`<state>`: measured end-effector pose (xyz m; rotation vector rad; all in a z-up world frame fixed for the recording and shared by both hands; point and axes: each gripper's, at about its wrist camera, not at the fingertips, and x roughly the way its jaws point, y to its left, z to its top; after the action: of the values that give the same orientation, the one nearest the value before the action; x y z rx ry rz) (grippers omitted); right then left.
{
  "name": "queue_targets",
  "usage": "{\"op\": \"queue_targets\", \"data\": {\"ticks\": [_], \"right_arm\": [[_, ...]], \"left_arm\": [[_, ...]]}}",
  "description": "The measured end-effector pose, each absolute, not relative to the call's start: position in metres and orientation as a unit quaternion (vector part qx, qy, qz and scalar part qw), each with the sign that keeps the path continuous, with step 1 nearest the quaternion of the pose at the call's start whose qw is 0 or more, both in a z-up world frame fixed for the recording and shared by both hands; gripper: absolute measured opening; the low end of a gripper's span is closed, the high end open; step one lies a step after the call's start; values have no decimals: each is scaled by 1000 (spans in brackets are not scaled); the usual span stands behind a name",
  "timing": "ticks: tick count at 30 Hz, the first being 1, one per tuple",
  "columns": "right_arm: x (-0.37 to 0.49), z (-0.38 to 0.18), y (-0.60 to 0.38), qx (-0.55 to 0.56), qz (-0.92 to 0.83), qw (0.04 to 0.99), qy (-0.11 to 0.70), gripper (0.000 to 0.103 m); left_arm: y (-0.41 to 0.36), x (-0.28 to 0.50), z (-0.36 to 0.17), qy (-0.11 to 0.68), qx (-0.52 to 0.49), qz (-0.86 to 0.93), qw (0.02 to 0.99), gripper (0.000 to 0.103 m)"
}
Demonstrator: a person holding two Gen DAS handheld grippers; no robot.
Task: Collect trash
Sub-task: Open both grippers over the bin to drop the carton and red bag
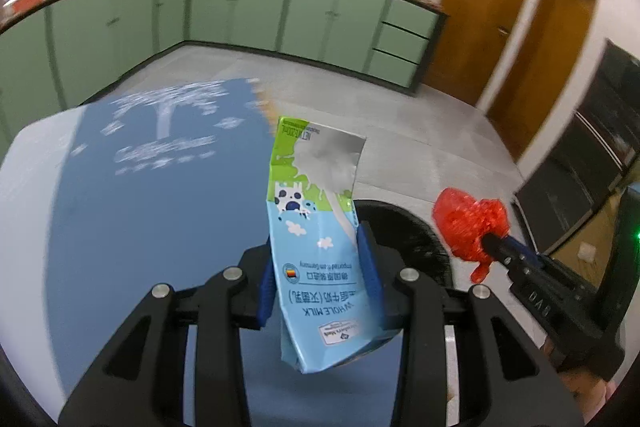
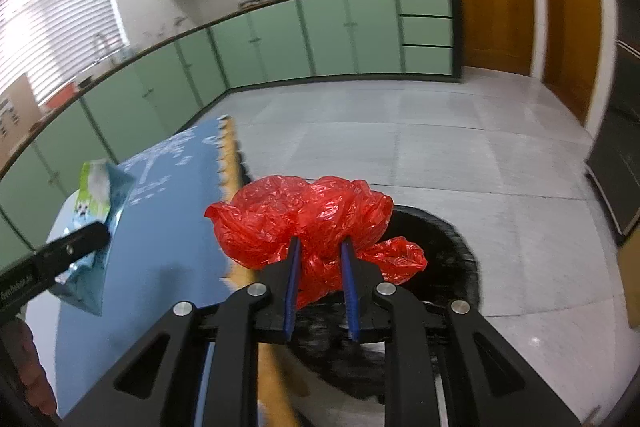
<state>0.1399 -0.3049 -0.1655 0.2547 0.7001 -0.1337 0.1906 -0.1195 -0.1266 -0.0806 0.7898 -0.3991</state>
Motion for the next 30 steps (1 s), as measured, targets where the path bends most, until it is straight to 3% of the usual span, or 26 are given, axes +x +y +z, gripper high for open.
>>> {"op": "queue_targets", "data": {"ticks": [10,23,26,28,30], "right_arm": [[130,-176,-361,144,-114,921,343,20],[137,-189,-375,144,-128,918,346,20],[144,-192,-372,140,-132,914,357,24],[147,-192,-369,137,-139,914,357,27],[149,-193,-369,138,-143,912,358,33]], "left_arm": [[-218,199,-134,348,-1,-272,897,35],[-251,216,-158,363,27,-281,888,36],[-255,223,-164,373,31,-281,884,40],[-254,225,-163,371,30,-278,885,56],[-253,226,-160,367,30,-276,888,58]]}}
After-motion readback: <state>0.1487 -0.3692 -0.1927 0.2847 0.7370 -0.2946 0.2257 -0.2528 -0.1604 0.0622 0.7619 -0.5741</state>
